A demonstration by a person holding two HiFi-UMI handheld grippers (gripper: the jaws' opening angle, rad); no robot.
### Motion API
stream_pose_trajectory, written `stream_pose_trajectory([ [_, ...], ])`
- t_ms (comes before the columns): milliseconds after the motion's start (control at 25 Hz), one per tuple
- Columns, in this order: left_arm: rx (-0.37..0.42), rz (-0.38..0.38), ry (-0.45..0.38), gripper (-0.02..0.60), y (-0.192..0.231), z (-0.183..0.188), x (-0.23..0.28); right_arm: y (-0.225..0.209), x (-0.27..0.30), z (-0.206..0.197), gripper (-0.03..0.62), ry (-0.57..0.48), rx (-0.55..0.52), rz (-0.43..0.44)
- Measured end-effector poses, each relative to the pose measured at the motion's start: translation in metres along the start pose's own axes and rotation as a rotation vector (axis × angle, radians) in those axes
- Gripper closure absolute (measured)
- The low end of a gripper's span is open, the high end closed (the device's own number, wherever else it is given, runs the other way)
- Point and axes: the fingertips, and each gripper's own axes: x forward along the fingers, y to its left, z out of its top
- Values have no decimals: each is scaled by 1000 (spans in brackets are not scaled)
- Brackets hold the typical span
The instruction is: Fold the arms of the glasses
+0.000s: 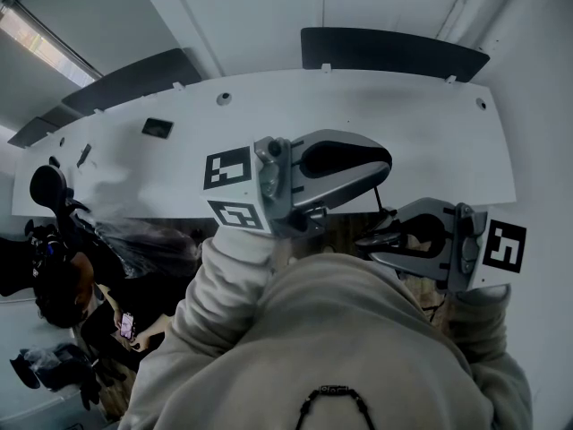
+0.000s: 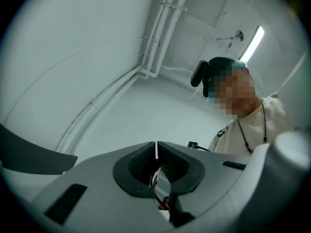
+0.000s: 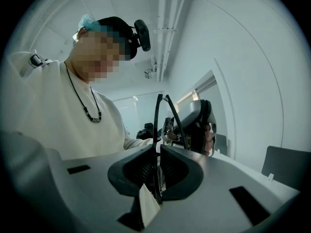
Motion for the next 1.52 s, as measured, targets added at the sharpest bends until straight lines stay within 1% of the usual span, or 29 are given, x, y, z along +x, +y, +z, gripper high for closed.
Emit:
stream_pose_trajectory([
  [320,-2,-28,-10,563,-8,5,2,-3,1,0,536,1,4,-15],
  [520,-14,-62,-27,563,-16,7,3,-3,0,0,534,1,9,-24],
  [840,-6,-94,-37,563,-26,14,3,-6,2,1,534,10,11,-35],
  [1080,4,-121,-38,563,-21,17,3,-24,1,-6,534,18,25,-39],
  [1240,15,-146,-27,563,-27,21,5,-28,3,-7,534,17,37,-47],
  [1520,17,-148,-26,563,-28,22,3,-34,4,-13,534,47,44,-61],
])
